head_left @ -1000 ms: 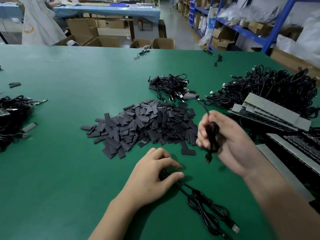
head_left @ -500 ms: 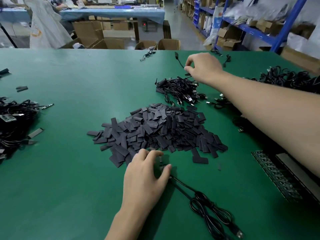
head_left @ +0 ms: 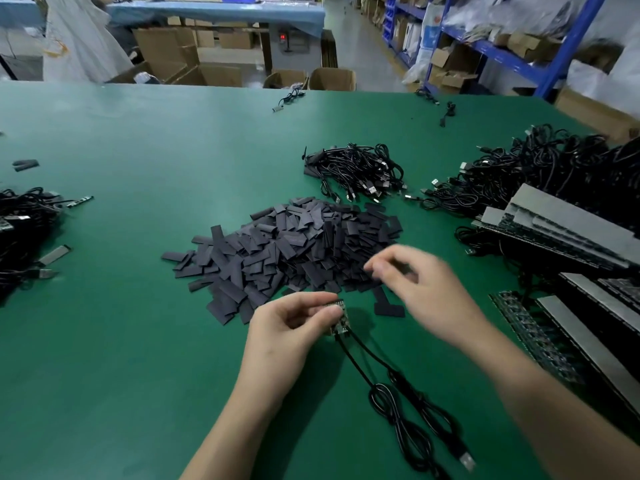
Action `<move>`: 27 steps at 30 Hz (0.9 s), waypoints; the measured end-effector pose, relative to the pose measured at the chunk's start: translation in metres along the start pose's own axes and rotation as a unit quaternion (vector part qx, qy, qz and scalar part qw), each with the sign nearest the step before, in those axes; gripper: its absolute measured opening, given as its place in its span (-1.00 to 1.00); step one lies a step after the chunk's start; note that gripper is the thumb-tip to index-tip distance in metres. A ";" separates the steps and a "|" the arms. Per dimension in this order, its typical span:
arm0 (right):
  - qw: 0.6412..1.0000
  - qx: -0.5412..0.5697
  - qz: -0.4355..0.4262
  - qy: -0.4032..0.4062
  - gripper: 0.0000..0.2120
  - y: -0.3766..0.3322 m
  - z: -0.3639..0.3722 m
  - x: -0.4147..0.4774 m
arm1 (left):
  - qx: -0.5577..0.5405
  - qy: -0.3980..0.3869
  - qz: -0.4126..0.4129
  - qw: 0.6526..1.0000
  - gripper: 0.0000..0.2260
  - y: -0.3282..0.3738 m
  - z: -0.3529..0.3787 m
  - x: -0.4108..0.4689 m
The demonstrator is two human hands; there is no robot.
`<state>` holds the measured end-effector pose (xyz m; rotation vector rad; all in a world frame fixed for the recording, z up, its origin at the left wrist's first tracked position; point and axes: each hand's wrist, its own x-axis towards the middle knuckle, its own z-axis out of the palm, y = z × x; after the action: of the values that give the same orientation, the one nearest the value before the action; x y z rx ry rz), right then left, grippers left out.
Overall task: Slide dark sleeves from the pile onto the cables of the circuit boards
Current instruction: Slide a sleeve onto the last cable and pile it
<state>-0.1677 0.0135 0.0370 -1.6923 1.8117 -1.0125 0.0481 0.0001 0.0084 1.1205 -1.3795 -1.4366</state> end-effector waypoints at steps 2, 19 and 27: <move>0.996 0.069 0.024 -0.047 -0.84 0.000 0.009 -0.024 | -0.035 -0.020 0.000 0.999 -0.79 0.004 0.003 -0.002; 0.946 0.308 0.042 -0.096 -0.77 -0.005 0.038 -0.065 | -0.051 -0.120 -0.057 0.990 -0.74 -0.001 0.005 -0.006; 0.918 0.379 0.071 -0.089 -0.78 -0.005 0.032 -0.062 | -0.141 -0.147 -0.070 0.976 -0.71 -0.002 0.012 -0.008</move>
<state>-0.1316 0.0683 0.0119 -1.1077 1.1664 -1.2346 0.0382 0.0107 0.0071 0.8590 -1.2590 -1.8948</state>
